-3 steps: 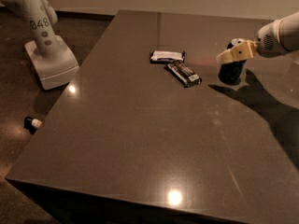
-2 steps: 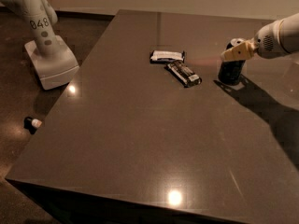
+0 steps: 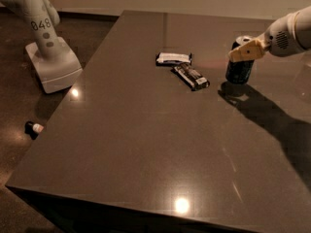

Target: Knock pepsi can over

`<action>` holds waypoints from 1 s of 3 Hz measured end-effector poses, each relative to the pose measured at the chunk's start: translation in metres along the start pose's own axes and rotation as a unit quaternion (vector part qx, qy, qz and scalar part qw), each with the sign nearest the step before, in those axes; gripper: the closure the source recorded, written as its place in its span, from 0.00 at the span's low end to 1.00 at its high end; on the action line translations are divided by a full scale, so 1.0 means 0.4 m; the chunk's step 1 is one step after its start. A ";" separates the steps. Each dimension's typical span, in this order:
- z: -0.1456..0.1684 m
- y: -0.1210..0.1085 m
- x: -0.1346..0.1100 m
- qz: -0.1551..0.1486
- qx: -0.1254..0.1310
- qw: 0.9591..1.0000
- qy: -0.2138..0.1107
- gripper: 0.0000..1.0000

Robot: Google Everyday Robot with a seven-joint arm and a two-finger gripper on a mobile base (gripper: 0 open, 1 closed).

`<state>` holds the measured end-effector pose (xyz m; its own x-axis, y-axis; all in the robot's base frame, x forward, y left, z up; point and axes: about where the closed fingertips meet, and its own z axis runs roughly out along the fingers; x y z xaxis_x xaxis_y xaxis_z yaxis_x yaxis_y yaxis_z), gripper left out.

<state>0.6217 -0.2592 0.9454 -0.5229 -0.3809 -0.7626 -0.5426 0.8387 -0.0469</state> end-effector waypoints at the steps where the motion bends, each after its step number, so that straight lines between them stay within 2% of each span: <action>1: -0.052 0.069 0.000 -0.034 -0.020 0.998 0.052 1.00; 2: -0.094 0.157 0.027 -0.088 -0.049 0.988 0.120 1.00; 3: -0.114 0.245 0.068 -0.151 -0.083 0.968 0.182 1.00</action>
Offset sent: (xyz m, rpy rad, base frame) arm -0.1164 0.0495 0.0129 -0.3578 0.3058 0.3277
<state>0.5246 -0.2052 0.9495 -0.5038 -0.7363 -0.4517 -0.7896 0.6046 -0.1048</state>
